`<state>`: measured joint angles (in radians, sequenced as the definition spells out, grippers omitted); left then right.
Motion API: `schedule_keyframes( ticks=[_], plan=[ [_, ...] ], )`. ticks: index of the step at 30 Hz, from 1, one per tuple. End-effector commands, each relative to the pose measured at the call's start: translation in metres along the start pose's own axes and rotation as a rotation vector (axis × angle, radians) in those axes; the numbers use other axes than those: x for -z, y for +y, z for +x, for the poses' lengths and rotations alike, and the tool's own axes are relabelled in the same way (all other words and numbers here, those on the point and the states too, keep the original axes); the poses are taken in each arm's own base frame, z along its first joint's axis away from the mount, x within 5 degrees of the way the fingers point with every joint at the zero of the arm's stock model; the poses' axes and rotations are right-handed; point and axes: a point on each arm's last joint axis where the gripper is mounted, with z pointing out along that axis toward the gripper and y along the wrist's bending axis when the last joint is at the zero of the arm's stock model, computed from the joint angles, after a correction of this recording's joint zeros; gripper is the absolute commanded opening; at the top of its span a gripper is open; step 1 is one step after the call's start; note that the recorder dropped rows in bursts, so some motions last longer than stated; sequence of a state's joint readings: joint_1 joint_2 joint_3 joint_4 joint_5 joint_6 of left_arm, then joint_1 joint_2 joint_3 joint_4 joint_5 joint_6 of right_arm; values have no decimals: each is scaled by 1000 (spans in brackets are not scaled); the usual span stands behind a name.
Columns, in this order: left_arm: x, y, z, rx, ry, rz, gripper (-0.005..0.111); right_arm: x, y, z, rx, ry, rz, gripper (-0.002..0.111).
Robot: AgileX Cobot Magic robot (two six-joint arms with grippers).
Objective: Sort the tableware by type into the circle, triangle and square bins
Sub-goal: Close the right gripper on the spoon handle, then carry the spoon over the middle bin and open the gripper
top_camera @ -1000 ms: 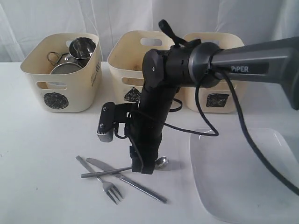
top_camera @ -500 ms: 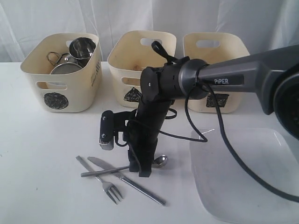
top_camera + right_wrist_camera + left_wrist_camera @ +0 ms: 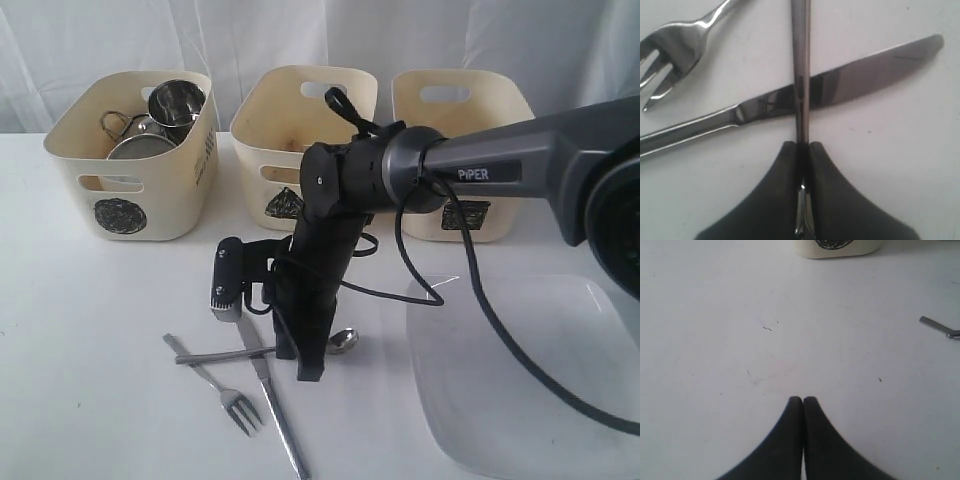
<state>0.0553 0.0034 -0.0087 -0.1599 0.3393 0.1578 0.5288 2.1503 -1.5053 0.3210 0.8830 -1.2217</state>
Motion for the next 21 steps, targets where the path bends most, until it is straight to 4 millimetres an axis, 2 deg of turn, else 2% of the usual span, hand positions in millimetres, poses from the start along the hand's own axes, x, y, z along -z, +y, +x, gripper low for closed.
schedule_keyframes(
  ticks=[1,4,7,10,15,21],
  plan=[
    [-1,-1,3,7,15,5,0,40,-2,-12,41,-48,97,0],
    [-1,-1,3,7,15,5,0,84,-7,-27,68,-131,254,0],
    [-1,-1,3,7,15,5,0,119,-9,-37,85,-205,399,0],
    [-1,-1,3,7,15,5,0,141,-12,-41,77,-262,526,0],
    [-1,-1,3,7,15,5,0,157,-32,-36,-150,-395,701,0],
    [-1,-1,3,7,15,5,0,165,-66,-10,-487,-596,848,0]
  ],
)
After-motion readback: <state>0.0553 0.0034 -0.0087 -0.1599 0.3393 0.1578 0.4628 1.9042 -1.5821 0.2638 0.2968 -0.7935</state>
